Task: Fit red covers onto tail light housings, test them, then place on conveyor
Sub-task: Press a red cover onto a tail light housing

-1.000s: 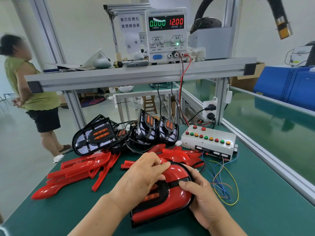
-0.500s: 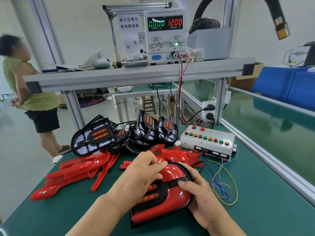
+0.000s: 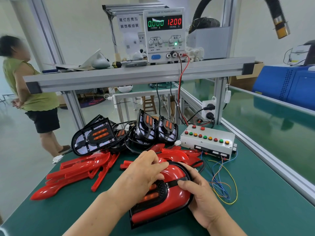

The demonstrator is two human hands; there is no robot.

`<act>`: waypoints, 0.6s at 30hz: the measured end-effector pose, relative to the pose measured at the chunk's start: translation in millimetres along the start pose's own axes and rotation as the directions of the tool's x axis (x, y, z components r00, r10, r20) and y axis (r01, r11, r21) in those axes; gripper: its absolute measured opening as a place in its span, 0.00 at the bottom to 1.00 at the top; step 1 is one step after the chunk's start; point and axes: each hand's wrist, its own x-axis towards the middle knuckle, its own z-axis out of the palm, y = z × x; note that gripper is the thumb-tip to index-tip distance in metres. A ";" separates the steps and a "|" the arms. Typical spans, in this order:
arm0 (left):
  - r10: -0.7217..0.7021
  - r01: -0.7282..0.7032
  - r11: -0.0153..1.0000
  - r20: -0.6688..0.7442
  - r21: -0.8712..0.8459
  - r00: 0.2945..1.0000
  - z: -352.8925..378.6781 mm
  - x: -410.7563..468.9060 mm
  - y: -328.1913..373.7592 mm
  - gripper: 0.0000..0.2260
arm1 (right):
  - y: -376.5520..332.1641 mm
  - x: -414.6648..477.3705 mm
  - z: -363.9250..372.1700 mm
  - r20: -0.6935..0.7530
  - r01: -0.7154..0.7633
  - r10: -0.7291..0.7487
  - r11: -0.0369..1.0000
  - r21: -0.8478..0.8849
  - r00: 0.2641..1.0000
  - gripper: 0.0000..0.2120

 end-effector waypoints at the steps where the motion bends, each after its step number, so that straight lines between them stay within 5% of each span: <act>1: -0.007 0.007 1.000 -0.004 0.003 1.000 0.7 0.3 0.4 0.10 | -0.1 -0.2 0.0 0.004 0.003 -0.003 1.000 -0.002 1.000 0.29; 7: -0.100 0.091 0.987 -0.065 -0.134 0.993 5.5 -3.0 -0.5 0.10 | 0.4 -0.8 -2.8 0.040 0.012 -0.012 1.000 -0.014 0.999 0.28; 10: 0.012 -0.015 1.000 -0.083 -0.027 0.996 9.6 -3.5 -4.0 0.14 | 1.6 -0.1 -2.8 0.046 0.012 -0.012 1.000 -0.017 0.999 0.28; 18: 0.002 -0.004 1.000 -0.073 -0.017 0.997 20.1 -1.4 -6.1 0.16 | 7.3 3.8 7.5 -0.084 0.061 -0.070 0.992 -0.109 0.994 0.18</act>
